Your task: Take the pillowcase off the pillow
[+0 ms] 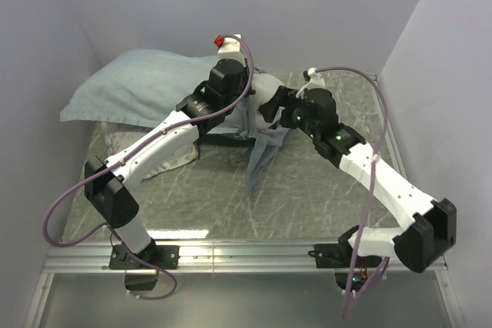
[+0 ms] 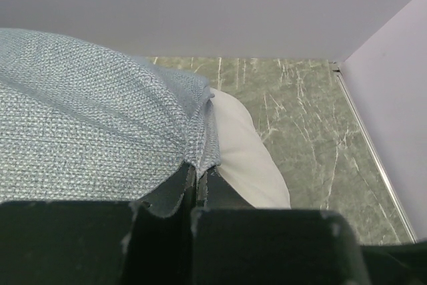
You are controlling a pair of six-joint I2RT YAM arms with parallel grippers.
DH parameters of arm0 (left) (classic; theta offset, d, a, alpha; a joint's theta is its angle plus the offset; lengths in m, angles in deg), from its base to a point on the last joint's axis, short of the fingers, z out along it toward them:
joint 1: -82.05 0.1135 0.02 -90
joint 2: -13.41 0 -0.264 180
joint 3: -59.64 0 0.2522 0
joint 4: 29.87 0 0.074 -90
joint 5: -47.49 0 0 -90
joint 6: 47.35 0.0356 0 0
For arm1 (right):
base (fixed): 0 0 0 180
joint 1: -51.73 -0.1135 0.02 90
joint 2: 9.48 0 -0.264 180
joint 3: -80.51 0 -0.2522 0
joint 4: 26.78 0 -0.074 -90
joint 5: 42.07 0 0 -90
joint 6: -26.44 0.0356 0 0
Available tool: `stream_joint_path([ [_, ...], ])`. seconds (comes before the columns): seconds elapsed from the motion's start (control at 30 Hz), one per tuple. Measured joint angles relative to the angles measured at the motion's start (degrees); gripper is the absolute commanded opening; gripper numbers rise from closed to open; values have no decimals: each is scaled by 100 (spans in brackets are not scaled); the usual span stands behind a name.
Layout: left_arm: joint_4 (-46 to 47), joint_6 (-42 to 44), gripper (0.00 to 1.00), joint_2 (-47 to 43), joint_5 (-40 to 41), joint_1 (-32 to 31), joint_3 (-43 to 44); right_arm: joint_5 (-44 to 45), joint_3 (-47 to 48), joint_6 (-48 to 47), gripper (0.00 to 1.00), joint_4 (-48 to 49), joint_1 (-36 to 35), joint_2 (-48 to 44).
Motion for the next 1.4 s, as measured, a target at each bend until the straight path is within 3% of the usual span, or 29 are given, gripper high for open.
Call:
stream_joint_path([
  [0.27, -46, 24, 0, 39, -125, 0, 0, -2, 201, -20, 85, -9, -42, 431],
  [0.4, -44, 35, 0, 39, -203, 2, 0, -11, 387, -37, 77, -55, -48, 577],
  [0.47, -46, 68, 0, 39, -256, 2, 0, -15, 450, -61, 47, -57, -48, 671],
  [0.5, -59, 83, 0, 39, -295, 2, 2, -7, 474, -92, 16, -68, -50, 721],
  [0.53, -125, 98, 0, 46, -334, 2, 33, 15, 538, -127, 0, -151, -48, 789],
  [0.57, -201, 129, 1, 76, -372, 2, 109, 26, 634, -149, 0, -240, -48, 874],
  [0.67, -457, 258, 16, 256, -411, 9, 501, 175, 944, -188, 0, -533, -44, 1034],
  [0.7, -531, 302, 40, 317, -422, 11, 643, 245, 1040, -214, 0, -656, -44, 1032],
  [0.73, -540, 365, 51, 348, -455, 7, 745, 343, 1180, -234, 0, -820, -42, 1029],
  [0.77, -546, 382, 70, 363, -498, -20, 859, 446, 1314, -254, 0, -938, -44, 1029],
  [0.83, -555, 426, 81, 348, -461, -81, 1058, 619, 1545, -284, 0, -1134, -26, 1029],
  [0.9, -627, 474, 88, 280, -341, -131, 1220, 763, 1753, -339, 0, -1296, -9, 1019],
  [1.13, -1637, 317, 90, -503, 647, 68, 1392, 824, 1808, -422, 0, -1646, 308, 896],
  [1.4, -2223, -549, 93, -2441, 741, 2149, -313, 688, 1906, -503, 0, -2026, 686, 898],
])
